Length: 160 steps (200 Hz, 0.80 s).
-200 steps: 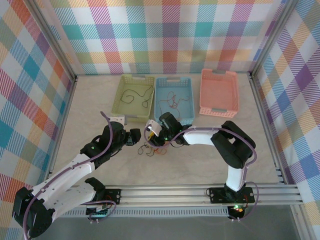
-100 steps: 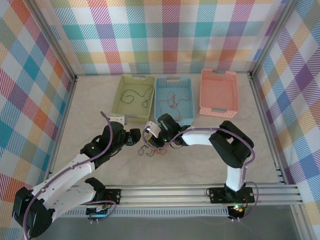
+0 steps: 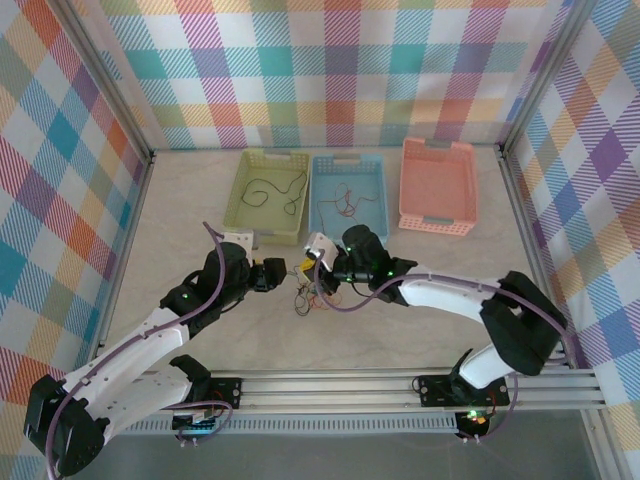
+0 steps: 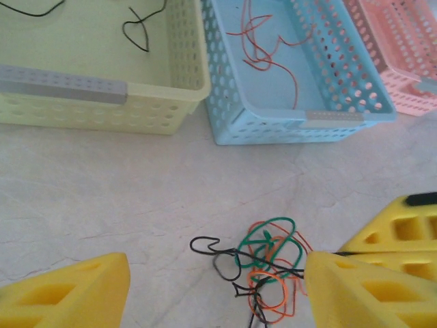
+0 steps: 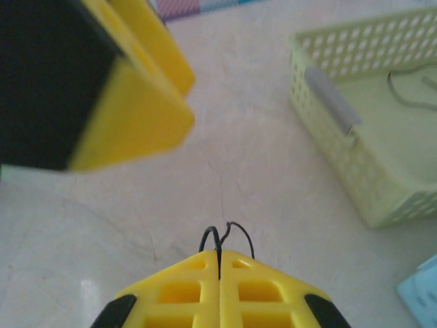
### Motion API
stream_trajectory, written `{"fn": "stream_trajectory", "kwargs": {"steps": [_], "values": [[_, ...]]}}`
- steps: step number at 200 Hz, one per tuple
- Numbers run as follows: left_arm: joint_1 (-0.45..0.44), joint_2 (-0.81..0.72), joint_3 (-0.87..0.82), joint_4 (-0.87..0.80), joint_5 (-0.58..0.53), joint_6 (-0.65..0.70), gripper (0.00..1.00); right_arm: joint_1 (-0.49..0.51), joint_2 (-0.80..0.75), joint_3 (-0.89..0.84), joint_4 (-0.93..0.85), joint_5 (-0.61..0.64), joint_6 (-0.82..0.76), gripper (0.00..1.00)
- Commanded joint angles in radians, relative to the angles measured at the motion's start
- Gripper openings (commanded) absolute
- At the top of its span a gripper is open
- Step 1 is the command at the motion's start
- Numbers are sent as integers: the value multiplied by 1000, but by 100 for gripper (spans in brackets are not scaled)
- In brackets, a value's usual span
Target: Untangle the cables
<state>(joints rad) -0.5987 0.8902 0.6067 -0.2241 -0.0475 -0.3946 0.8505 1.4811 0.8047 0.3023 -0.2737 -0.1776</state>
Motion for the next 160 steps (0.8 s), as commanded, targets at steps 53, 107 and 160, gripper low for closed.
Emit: {"fn": "stream_trajectory", "kwargs": {"steps": [53, 107, 160], "values": [[-9, -61, 9, 102, 227, 87, 69, -74, -129, -194, 237, -26, 187, 0], [-76, 36, 99, 26, 229, 208, 72, -108, -174, -236, 276, -61, 229, 0], [-85, 193, 170, 62, 303, 221, 70, -139, -182, -267, 361, -126, 262, 0]]}}
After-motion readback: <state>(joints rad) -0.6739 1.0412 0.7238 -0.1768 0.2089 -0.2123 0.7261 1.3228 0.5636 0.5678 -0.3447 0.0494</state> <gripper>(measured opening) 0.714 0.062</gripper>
